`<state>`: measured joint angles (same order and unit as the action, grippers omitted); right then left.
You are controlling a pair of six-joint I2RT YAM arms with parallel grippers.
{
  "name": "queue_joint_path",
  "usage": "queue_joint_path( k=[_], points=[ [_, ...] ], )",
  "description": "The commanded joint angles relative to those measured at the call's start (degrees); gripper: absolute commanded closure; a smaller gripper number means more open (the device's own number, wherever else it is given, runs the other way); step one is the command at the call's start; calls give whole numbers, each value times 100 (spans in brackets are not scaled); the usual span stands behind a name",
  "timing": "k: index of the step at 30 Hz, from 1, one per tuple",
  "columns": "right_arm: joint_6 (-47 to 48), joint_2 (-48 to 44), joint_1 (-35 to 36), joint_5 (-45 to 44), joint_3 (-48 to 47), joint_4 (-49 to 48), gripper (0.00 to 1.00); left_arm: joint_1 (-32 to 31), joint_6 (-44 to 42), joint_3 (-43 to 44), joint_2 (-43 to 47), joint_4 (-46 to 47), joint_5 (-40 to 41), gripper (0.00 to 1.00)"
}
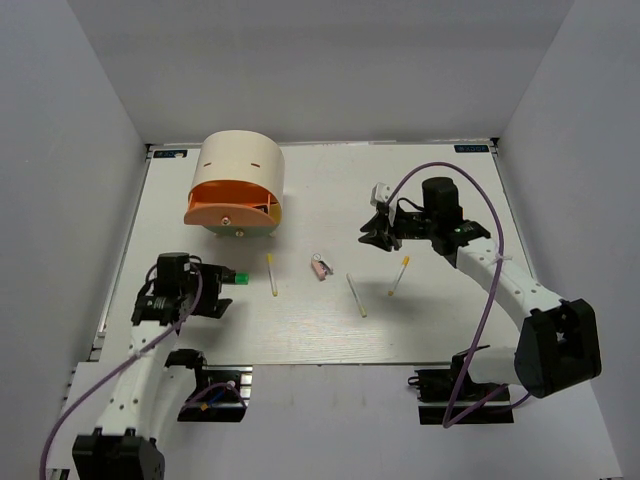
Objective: Sort the stationery into containers
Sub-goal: Pick up the pen from the center of the board.
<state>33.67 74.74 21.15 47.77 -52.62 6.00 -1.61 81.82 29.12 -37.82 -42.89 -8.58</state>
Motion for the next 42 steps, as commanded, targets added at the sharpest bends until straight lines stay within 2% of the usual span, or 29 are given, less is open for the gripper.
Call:
queue_joint_path(
  k=[1, 4, 11, 17, 28, 33, 42],
  points=[
    [105, -240, 21, -65, 67, -38, 64, 29, 748, 215, -871, -498, 111, 22],
    [122, -284, 12, -66, 138, -46, 64, 29, 800, 645, -1716, -712, 199, 24],
    [61, -249, 12, -92, 129, -125, 64, 29, 862, 1384, -2570, -457, 532, 27],
    [17, -258, 3, -118, 191, -195, 64, 82, 862, 1500, -3186, -605, 533, 26],
    [-45, -293, -14, -171, 244, -205, 64, 82, 862, 1421, -3784, -98, 533, 26],
    [-53, -285, -14, -189, 235, -222, 64, 82, 862, 1640, -4311, -96, 533, 26],
    [-106, -355, -5, -198, 331, -248, 64, 82, 862, 1798, -4708, -158, 647, 26]
  ],
)
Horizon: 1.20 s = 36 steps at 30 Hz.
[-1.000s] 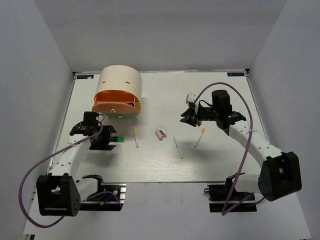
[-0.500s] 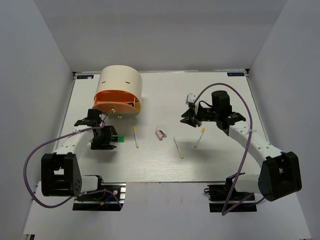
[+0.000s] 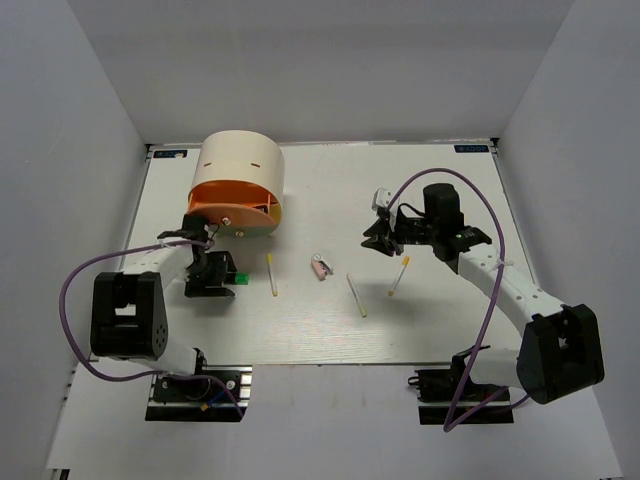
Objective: Sort the stationery into containers
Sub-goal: Pick up the pen from the center of the board.
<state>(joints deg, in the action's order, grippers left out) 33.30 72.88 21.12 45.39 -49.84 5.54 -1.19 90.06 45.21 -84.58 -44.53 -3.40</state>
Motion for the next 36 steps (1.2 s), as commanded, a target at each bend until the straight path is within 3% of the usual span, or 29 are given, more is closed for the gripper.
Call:
queue_joint_path(
  k=[1, 7, 13, 20, 26, 31, 33, 36],
  points=[
    [-60, -169, 6, 41, 54, -194, 64, 40, 38, 251, -128, 6, 129, 26],
    [-78, -195, -12, 49, 80, -220, 64, 40, 38, 313, -455, 6, 76, 30],
    [-78, -213, -12, 32, 150, -264, 64, 40, 38, -231, -139, 199, 23, 56],
    [-87, -213, -20, 32, 151, -264, 64, -74, -286, -952, 1064, 358, -213, 79],
    [-69, -169, -12, 32, 124, -247, 64, -74, -1753, -1164, 3117, 506, -573, 100],
    [-78, -81, 6, 84, 72, -264, 64, -74, -3098, -980, 4676, 1394, -1495, 100],
    [-95, -55, 15, 102, 45, -264, 64, -74, -3458, -760, 4967, 1588, -1681, 100],
    [-96, -64, 15, 120, 27, -264, 64, -74, -4258, -453, 5109, 2114, -2644, 100]
  ],
)
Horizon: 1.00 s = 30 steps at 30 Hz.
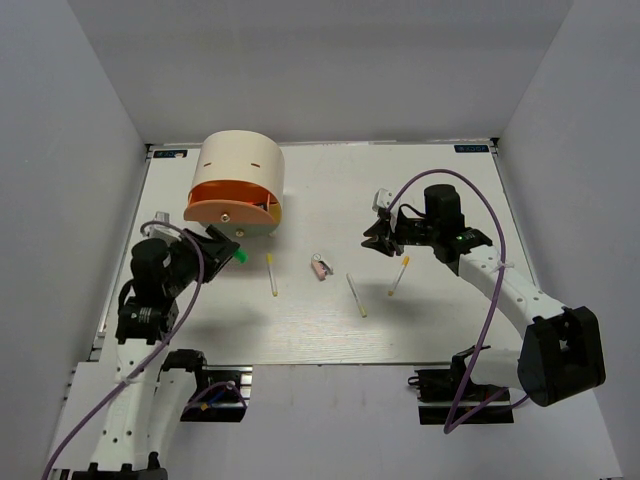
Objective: Sort the stationery into containers
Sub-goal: Pick up the pen from the center of the board, then place the pen in the drawer.
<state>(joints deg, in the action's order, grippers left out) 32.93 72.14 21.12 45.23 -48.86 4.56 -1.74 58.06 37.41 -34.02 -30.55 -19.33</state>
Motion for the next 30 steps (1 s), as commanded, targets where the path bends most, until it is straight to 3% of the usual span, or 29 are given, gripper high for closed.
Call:
queue_joint_path(
  k=[1, 5, 9, 14, 18, 21, 25, 30],
  points=[
    [-50, 19, 23, 144, -71, -148, 64, -20, -1330, 424, -16, 830, -1238, 100],
    [-41, 19, 23, 161, -88, -131, 64, -20, -2120, 1292, -577, 1121, -1460, 100],
    [-41, -16, 23, 161, -97, -131, 64, -20, -2397, 2015, -1175, 1119, -409, 100],
    [-50, -130, 23, 117, -18, -131, 64, -20, -966, 2200, -1817, 1876, 202, 100],
    [-49, -226, -3, 100, 131, -148, 64, -20, 325, 2639, -2407, 1378, 667, 100],
    [-32, -244, -3, 65, 175, -201, 64, -20, 774, 2973, -2644, 991, 913, 96],
    [-120, -183, 6, 100, 175, -280, 64, -20, 1074, 3850, -3056, -211, 1213, 94],
    [-155, -121, 6, 108, 140, -342, 64, -20, 1190, 4213, -3374, -848, 1274, 92]
  ],
)
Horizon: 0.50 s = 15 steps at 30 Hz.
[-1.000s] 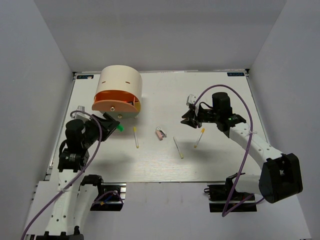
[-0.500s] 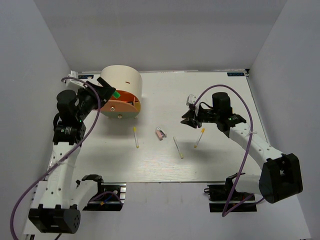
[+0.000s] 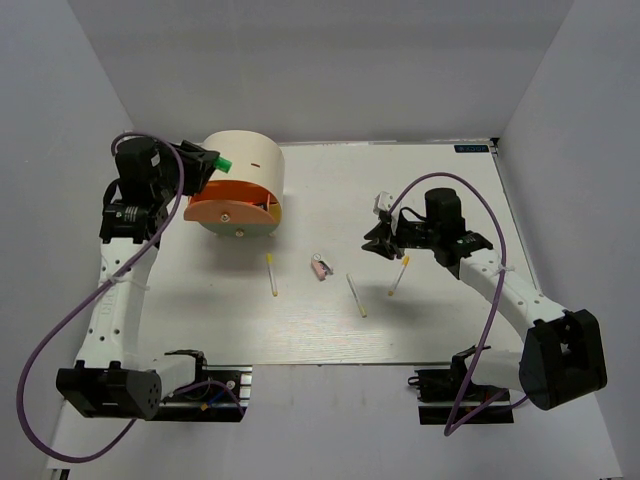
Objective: Sort the stationery into containers
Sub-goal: Place the pen in the drawer.
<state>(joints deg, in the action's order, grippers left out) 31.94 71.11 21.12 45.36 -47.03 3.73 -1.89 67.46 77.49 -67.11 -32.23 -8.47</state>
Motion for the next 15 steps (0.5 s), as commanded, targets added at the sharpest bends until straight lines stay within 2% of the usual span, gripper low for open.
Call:
queue_joint_path(
  k=[1, 4, 10, 15],
  points=[
    [-74, -10, 6, 87, -52, -276, 64, -4, 250, 135, -65, -680, 188, 92],
    [-74, -10, 6, 104, -26, -285, 64, -4, 110, -59, -127, -434, -40, 92],
    [-83, -71, -12, 78, 27, -294, 63, -4, -1287, 73, -452, -223, -50, 94],
    [-118, -54, -3, 87, 62, -302, 63, -4, -1561, 65, -504, -170, -50, 92]
  ],
)
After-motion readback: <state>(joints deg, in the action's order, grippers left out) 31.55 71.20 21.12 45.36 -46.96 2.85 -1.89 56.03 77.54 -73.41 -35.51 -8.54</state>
